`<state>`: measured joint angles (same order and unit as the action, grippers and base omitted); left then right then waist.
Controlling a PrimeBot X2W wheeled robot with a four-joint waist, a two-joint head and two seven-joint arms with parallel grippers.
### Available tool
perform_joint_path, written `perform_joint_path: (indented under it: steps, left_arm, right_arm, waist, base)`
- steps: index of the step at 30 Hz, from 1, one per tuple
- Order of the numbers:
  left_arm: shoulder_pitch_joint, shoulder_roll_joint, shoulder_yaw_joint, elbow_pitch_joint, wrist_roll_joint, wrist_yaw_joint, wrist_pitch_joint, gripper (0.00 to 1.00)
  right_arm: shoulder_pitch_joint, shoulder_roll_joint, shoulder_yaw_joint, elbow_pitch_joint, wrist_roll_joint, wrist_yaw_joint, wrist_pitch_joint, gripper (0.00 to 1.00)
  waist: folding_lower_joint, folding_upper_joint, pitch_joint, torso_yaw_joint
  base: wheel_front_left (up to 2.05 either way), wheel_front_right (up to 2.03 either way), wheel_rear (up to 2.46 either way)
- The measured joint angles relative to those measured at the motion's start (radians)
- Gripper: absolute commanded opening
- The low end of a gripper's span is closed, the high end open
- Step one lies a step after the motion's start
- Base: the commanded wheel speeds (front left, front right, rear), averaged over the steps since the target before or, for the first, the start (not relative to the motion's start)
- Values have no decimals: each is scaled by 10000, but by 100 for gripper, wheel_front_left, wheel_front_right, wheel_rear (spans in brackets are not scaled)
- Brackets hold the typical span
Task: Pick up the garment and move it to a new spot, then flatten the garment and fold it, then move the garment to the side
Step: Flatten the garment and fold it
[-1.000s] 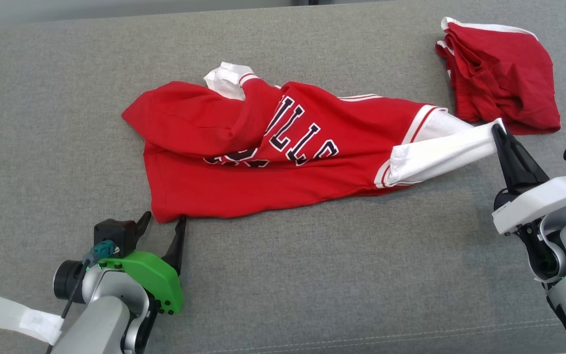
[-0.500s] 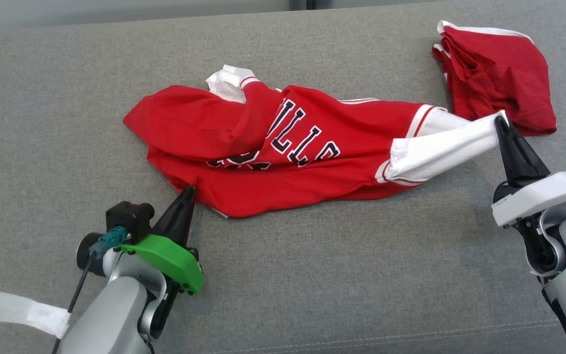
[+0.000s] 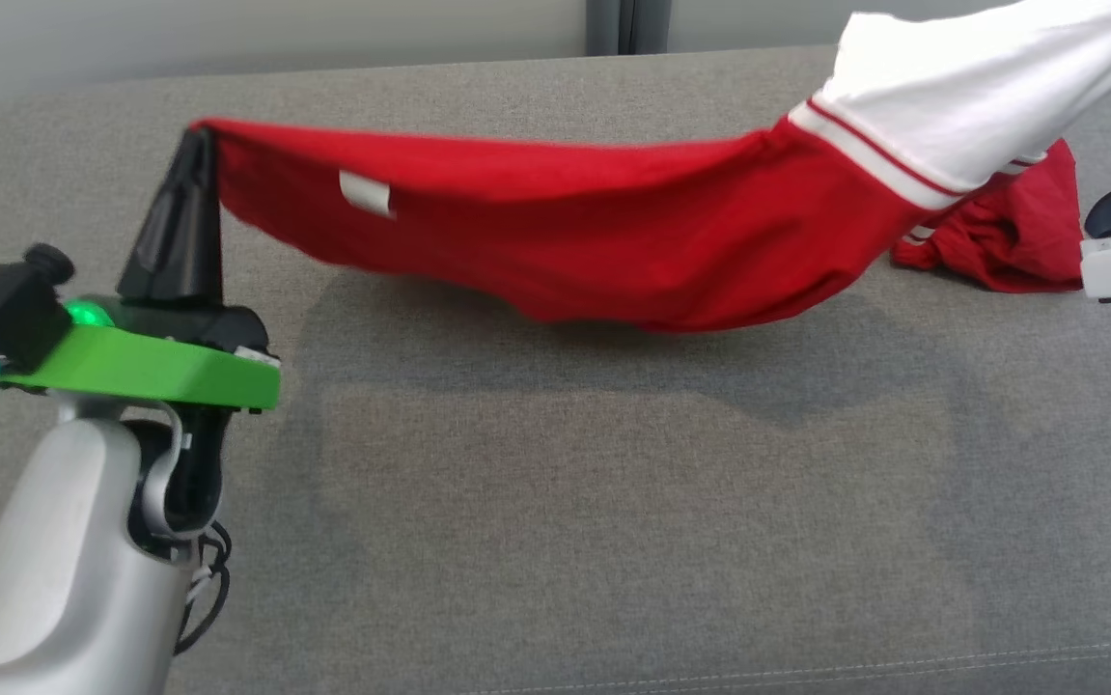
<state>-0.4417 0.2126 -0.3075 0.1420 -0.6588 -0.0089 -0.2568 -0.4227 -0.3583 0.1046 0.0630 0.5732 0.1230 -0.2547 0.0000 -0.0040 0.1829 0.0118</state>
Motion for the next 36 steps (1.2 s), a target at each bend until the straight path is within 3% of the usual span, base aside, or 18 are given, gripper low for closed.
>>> perform_joint_path:
  steps: [9,19,32,36]
  left_arm:
    - [-293,25,2025,-4069,646,6,-10,0]
    - [-8,474,1942,-4884,830,59,-35,0]
    - [213,516,2913,-7685,1446,458,-38,0]
    - [214,546,3009,-7996,1423,535,-42,0]
  right_arm:
    - [-55,199,-1465,-3618,-918,0,-13,0]
    - [486,430,-1630,-4707,-991,0,-15,0]
    - [170,736,-2612,-8245,-1170,2,-86,0]
    - [209,548,-2966,-8705,-1413,2,-88,0]
  waist:
    - [0,0,-390,15]
    - [0,0,-513,-90]
    - [0,0,-637,-236]
    - [0,0,-708,-308]
  base:
    - [0,0,0]
    - [0,0,0]
    - [0,0,0]
    - [0,0,0]
